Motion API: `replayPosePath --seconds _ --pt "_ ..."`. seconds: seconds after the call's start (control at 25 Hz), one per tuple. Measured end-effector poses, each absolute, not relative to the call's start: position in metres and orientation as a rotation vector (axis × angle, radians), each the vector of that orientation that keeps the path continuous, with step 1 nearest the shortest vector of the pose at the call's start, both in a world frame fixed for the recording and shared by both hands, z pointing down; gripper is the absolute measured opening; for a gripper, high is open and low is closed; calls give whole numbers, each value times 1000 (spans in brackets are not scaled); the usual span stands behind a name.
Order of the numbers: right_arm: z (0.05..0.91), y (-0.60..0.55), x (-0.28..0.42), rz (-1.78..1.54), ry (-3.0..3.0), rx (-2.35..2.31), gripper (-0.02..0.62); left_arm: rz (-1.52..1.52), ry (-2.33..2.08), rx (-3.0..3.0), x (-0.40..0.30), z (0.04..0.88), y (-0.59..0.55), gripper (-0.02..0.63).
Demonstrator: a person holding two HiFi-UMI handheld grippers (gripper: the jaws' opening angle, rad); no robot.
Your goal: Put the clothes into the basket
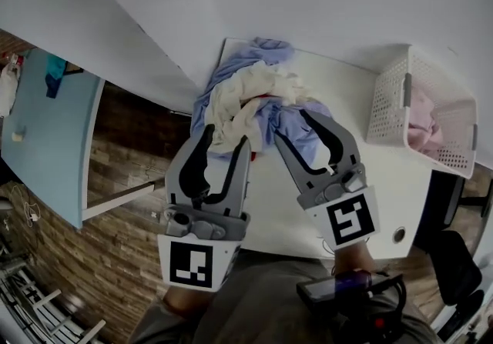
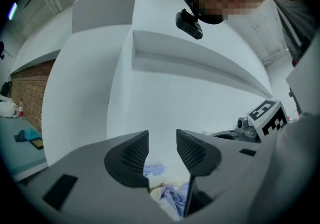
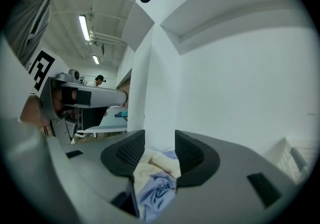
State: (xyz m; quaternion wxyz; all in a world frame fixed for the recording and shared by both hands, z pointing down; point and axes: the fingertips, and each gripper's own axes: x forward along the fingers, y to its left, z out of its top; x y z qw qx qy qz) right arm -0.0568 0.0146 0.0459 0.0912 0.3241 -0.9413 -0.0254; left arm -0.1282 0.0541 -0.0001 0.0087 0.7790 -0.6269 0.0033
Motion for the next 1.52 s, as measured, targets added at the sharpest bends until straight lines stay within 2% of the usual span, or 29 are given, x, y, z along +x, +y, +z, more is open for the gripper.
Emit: replayPosePath --seconds 0.16,0.4,0.64,0.8,1.08,1.36,1.44,1.52 --pt "99 -4 -63 12 -2723 980 209 81 -1906 2379 -150 51 33 217" --pt "173 -26 -57 115 -2572 1013 296 173 -1788 2295 -165 126 7 252" --pt "235 -39 -57 192 -2460 947 476 240 -1651 2319 -163 174 -7 355" --pt "259 -49 -57 228 -2415 931 525 317 -1619 2275 -170 203 -16 402" --pt "301 -60 -60 287 -2323 830 528 402 -1526 2176 -171 258 -30 417" --pt "295 -55 -67 324 -2294 787 514 459 -1450 2134 -172 261 -31 414" --pt "294 -48 -72 317 -2282 746 446 496 -1416 2132 -170 263 -30 411" --pt "293 -39 -82 299 -2278 717 337 553 -1398 2126 -170 266 -29 373"
